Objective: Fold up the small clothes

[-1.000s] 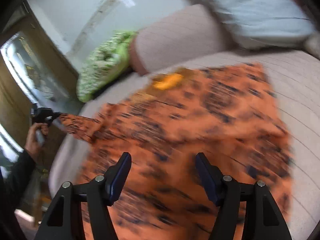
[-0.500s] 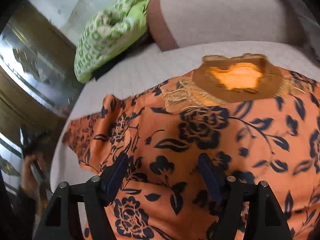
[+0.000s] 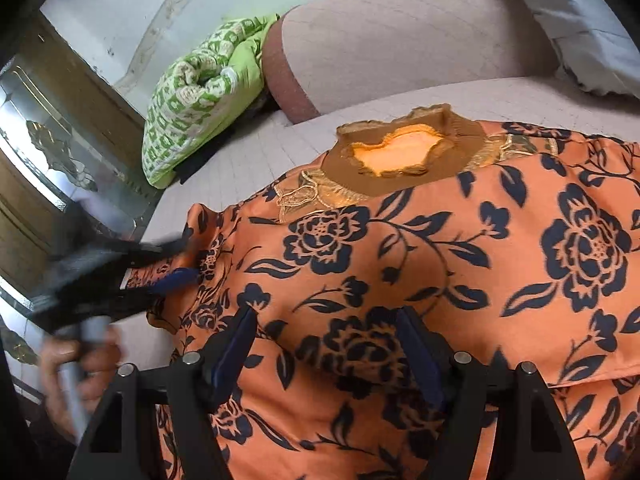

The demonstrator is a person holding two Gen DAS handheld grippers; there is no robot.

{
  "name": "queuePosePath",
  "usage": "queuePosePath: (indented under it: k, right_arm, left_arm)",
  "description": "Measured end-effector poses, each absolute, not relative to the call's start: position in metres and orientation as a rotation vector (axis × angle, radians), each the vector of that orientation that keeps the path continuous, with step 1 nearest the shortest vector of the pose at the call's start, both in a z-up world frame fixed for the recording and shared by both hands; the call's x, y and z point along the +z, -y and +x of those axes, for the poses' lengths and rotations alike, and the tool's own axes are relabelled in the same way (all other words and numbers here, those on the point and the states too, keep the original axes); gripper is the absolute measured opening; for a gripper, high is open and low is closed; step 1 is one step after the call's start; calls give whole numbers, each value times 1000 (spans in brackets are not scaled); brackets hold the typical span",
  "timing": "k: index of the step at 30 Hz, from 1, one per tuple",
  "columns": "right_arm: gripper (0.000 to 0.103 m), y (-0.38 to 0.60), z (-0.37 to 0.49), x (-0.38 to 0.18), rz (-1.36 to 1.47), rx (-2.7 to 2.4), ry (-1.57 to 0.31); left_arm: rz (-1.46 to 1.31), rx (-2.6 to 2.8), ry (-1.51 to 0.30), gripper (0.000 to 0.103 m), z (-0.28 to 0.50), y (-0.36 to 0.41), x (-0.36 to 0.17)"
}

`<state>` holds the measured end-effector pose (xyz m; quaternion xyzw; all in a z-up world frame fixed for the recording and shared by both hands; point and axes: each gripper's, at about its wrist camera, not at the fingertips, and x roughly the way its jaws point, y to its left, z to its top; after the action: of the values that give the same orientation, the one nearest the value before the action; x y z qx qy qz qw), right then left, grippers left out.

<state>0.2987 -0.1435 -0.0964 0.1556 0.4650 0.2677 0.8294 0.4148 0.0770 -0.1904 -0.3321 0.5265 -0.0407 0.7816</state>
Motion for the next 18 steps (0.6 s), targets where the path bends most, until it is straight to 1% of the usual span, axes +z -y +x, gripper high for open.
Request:
queuePosePath:
  k: [2,4,5,7,8,9,10,12,13,15,16,17,18]
  right_arm:
    - [75,149,300,-98,328,574,-980]
    - [75,149,303,-102,319,578,-993]
    - [75,149,303,-103,315,577,-996]
    - [75,148,304,-103,301,577,-985]
    - [75,148,304,-100,294,573,-969]
    - [75,148,303,-98,293,576,-951]
    - [75,149,303,-96,297,582,-939]
    - [75,142,310,-104,286,584,-977]
    - [75,139,313,-108,280,575,-1002]
    - [75,136,314,-111,279,564,-1023]
    - [75,137,313,-106,281,563,-1005]
    - [75,141,309,-98,290,561,-960]
    - [75,151,306,-88,303,551,-911]
  left_arm:
    - [-694,-86,-1144,4,412,-70,-192]
    - [-684,-63,-1139,4,413,-71,-187]
    - [-627,-25,-1097,3,412,-70,-174]
    - [-410,59,-928,2,398,-63,-132]
    - [-355,89,-884,2,392,-61,-120]
    - [-317,102,-889,2,392,-57,-117]
    - [-286,101,-943,4,397,-53,-125]
    - [-259,103,-1134,4,412,-50,-163]
    - [-288,94,-1178,5,414,-52,-177]
    - [-321,102,-1093,18,405,-58,-169]
    - [-330,109,-1063,29,400,-61,-161]
    - [-337,113,-1015,34,392,-64,-149]
    - [-334,109,-975,36,385,-65,-139]
